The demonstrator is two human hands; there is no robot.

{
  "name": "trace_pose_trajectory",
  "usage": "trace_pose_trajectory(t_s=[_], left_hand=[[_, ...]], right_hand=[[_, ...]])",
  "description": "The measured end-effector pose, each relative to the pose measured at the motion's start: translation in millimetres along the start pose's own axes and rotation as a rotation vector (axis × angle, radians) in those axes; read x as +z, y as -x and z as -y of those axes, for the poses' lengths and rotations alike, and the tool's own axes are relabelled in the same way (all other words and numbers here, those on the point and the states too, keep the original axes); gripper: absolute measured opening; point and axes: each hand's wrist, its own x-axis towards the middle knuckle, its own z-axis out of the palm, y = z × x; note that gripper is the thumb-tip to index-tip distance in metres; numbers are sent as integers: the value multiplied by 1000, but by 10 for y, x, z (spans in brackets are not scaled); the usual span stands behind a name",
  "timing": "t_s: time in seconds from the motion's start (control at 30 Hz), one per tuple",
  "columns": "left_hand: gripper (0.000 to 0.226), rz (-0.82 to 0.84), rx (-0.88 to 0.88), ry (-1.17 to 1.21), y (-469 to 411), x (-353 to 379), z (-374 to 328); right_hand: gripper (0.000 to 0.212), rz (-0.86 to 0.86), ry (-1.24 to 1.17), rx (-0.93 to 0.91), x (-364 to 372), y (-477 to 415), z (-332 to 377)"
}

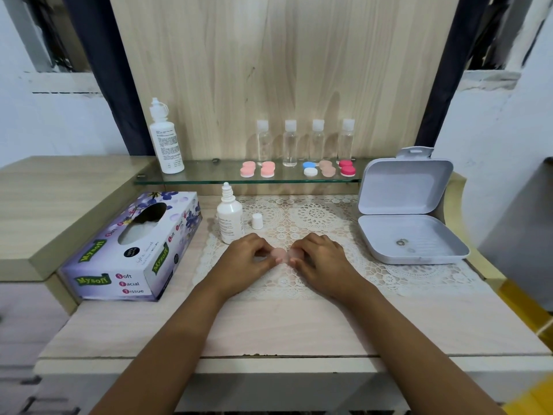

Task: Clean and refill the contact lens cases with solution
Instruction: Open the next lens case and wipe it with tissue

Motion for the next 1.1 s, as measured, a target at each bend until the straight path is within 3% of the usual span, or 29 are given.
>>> trace_pose_trajectory(t_s=[0.1,0.23,0.37,0.47,0.67,0.77,0.9,1.1], left_hand=[[21,-9,14,-21,4,18,17],[49,104,72,-114,12,30,8],[27,81,71,-81,-15,42,15],[24,39,43,-65,-23,53,-7],[71,96,87,-152,26,61,9],[58,88,78,-113,7,58,21],[25,46,33,-41,-15,63,15],[47,61,60,-75,12,52,4]], right_hand=[[24,-5,-8,-2,3,1,-2],[25,-8,-9,-3,4,5,-10],[25,-3,-14,-5,-5,2,-3],[26,6,-9,2,-8,-3,1],[24,1,-11,5,-3,1,-5],[23,-14,-22,1,2,6,2],[25,0,-12,0,-3,0,-2],[25,-4,-15,2,-1,3,-4]])
